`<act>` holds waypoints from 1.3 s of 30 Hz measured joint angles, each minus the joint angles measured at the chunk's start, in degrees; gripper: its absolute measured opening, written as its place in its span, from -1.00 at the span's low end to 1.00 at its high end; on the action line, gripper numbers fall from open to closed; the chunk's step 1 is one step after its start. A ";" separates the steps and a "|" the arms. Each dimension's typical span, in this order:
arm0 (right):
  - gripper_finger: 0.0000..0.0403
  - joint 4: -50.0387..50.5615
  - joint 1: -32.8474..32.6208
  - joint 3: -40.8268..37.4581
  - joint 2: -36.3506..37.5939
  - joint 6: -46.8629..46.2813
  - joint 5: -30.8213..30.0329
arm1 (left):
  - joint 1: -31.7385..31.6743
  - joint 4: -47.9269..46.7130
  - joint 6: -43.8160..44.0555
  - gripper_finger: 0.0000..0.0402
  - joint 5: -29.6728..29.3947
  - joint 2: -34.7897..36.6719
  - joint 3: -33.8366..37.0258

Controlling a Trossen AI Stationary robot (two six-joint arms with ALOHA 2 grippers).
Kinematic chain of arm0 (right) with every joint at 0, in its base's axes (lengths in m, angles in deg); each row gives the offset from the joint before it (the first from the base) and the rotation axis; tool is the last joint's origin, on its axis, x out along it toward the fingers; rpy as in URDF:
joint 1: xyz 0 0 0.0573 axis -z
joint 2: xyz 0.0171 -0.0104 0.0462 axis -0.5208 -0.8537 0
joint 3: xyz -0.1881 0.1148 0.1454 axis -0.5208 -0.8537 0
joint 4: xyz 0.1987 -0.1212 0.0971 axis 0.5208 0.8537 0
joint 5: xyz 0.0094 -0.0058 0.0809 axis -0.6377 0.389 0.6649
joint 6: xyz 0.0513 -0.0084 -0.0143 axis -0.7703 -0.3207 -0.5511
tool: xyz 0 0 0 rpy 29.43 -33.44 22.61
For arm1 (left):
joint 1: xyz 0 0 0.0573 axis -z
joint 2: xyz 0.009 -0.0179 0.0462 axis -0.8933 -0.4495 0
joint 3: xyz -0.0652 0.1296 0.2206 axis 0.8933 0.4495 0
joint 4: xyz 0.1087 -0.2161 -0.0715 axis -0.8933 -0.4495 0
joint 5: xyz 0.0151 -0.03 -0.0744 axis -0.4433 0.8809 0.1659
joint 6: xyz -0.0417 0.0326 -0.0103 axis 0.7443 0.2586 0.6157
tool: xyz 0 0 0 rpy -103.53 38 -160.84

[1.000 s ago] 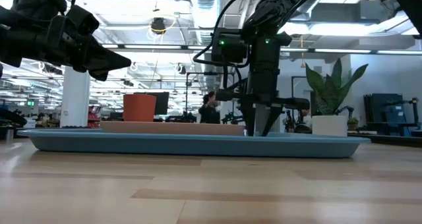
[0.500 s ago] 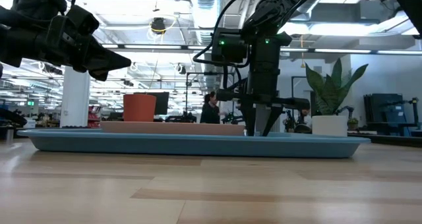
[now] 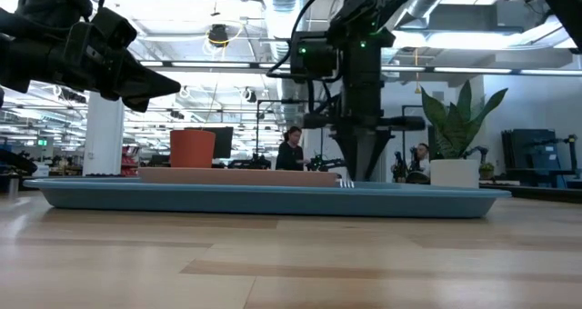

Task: Pick and place plate/cup/fork/spoon on tray
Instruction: Put the orange spoon on the blue tray to the right of the orange fork

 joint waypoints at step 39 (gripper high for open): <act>-0.95 -70.59 -15.60 -54.64 37.13 45.69 -11.87 | 18.48 -34.04 16.53 -1.00 0.55 -0.18 -13.47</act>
